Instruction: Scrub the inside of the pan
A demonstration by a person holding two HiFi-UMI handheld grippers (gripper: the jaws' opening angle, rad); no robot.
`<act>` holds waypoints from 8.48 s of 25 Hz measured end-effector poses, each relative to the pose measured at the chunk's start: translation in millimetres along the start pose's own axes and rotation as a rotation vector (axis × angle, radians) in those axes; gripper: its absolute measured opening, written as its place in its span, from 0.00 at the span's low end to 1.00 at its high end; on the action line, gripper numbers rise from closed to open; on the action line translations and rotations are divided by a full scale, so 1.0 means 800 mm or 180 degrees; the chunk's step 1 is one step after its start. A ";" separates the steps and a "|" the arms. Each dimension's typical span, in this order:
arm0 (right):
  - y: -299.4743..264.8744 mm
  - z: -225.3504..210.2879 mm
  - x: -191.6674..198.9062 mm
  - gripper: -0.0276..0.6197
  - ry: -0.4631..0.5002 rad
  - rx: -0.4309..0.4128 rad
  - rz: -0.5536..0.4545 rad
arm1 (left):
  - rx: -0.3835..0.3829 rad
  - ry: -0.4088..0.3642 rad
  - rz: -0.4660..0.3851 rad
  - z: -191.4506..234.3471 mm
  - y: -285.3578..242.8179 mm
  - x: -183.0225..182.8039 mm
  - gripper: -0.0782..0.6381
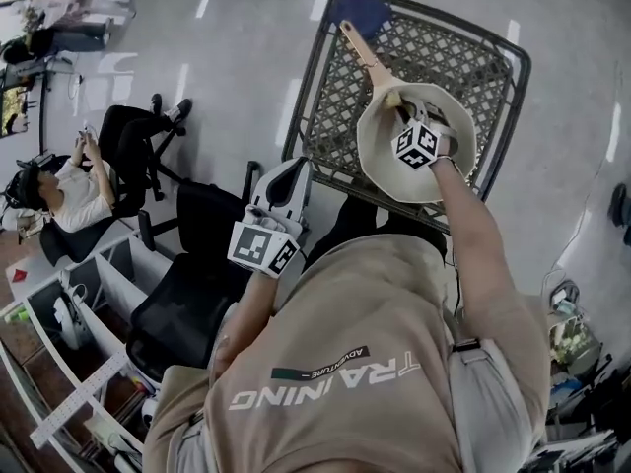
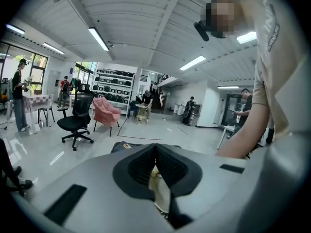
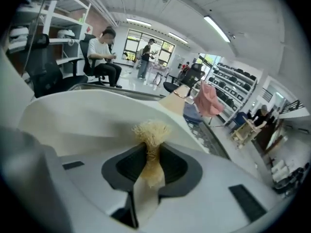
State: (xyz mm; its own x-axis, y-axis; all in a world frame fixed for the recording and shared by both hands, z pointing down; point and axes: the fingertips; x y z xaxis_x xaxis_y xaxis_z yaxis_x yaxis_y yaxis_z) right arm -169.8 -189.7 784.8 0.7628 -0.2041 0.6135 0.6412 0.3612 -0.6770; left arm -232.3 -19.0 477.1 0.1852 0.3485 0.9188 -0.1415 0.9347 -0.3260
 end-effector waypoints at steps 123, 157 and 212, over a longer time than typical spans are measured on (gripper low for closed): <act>0.069 0.134 0.038 0.18 -0.2707 -0.1006 0.1620 | 0.0329 0.0117 -0.0456 0.036 -0.004 -0.049 0.13; 0.333 -0.009 0.083 0.18 -0.3213 0.0210 -0.0237 | 0.1275 0.0015 -0.0249 -0.025 -0.088 -0.022 0.13; 0.446 -0.224 -0.237 0.07 -0.2013 0.0579 -0.2481 | 0.1415 -0.0495 -0.0771 -0.043 -0.135 -0.143 0.13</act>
State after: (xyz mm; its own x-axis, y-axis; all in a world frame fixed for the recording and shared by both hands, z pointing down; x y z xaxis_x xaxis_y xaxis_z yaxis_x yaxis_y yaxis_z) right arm -70.9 -185.3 354.5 -0.0793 0.0574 0.9952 0.8780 0.4768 0.0425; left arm -205.2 -157.2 399.3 0.1221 0.0803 0.9893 -0.5175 0.8557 -0.0056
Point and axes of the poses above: the fingertips, and each gripper's own axes: y backward along the fingers, z to its left, x out of its underside, and after that the axes turned 6 degrees about x, right-handed
